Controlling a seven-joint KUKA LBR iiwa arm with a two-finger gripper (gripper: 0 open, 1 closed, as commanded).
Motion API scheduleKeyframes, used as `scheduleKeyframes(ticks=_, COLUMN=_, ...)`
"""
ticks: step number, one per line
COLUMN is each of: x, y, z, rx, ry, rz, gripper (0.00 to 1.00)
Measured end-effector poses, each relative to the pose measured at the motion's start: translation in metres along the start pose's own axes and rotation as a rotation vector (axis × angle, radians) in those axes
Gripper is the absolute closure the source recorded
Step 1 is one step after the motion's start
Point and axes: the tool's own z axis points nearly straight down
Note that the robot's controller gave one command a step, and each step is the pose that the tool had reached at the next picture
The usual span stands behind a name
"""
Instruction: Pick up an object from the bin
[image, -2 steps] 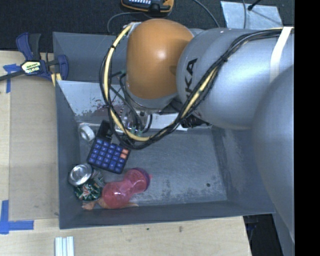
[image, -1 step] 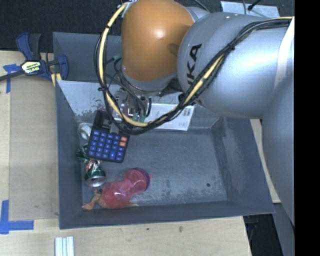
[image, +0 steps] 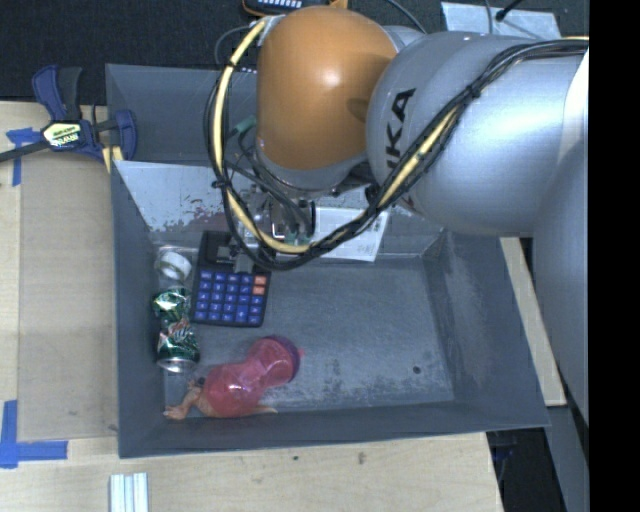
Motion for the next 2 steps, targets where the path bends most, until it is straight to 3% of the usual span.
scheduleKeyframes(ticks=1, x=-0.002, y=-0.019, z=0.054, rx=-0.002, ry=-0.004, rz=0.205, gripper=1.0)
scheduleKeyframes(ticks=2, x=-0.012, y=-0.026, z=0.082, rx=0.003, ry=0.005, rz=0.223, gripper=1.0)
